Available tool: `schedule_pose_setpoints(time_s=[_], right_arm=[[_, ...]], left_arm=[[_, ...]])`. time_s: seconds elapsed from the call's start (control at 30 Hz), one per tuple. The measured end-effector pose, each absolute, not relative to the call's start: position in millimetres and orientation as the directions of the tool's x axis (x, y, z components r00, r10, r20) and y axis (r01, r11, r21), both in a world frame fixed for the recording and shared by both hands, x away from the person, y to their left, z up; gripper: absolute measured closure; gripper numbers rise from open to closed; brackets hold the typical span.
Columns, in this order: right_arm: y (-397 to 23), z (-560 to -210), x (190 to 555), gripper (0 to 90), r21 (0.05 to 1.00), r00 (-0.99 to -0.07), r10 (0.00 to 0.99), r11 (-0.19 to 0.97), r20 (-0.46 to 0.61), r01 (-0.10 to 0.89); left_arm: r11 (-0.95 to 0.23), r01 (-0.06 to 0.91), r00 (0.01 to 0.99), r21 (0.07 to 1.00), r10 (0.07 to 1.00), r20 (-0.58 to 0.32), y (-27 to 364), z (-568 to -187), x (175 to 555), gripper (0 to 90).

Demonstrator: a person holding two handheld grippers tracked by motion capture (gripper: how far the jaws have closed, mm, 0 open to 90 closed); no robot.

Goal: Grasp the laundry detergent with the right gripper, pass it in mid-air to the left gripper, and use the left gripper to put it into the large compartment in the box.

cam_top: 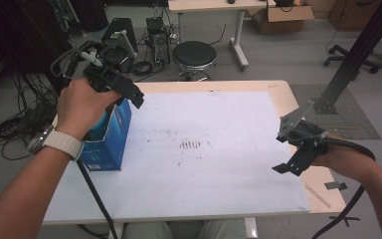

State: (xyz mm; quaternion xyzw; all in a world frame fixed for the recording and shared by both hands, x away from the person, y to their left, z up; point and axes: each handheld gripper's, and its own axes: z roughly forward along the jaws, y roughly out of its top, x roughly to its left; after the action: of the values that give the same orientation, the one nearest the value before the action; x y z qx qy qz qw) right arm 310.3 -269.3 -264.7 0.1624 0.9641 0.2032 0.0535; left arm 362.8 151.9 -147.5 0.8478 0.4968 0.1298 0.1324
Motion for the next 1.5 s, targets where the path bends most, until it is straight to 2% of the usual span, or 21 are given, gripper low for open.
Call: schedule_pose_setpoints(time_s=[0.3, 0.53, 0.93, 1.5], right_arm=[[-268, -266, 313, 6.2, 0.403, -0.941, 0.338, 0.865, -0.031, 0.298], [-267, -268, 317, 6.2, 0.4, -0.939, 0.342, 0.865, -0.026, 0.304], [-264, -270, 321, 6.3, 0.392, -0.94, 0.341, 0.868, -0.021, 0.306], [-262, -274, 328, 6.1, 0.391, -0.938, 0.346, 0.866, -0.018, 0.311]], left_arm=[[-0.584, 0.738, 0.592, 0.339, 0.801, 0.089, 133, -155, 363, 7.0], [-0.615, 0.707, 0.631, 0.35, 0.771, 0.081, 122, -163, 363, 6.9], [-0.748, 0.581, 0.758, 0.321, 0.641, 0.122, 99, -175, 361, 6.9], [-0.828, 0.476, 0.843, 0.297, 0.525, 0.113, 87, -204, 359, 6.9]])
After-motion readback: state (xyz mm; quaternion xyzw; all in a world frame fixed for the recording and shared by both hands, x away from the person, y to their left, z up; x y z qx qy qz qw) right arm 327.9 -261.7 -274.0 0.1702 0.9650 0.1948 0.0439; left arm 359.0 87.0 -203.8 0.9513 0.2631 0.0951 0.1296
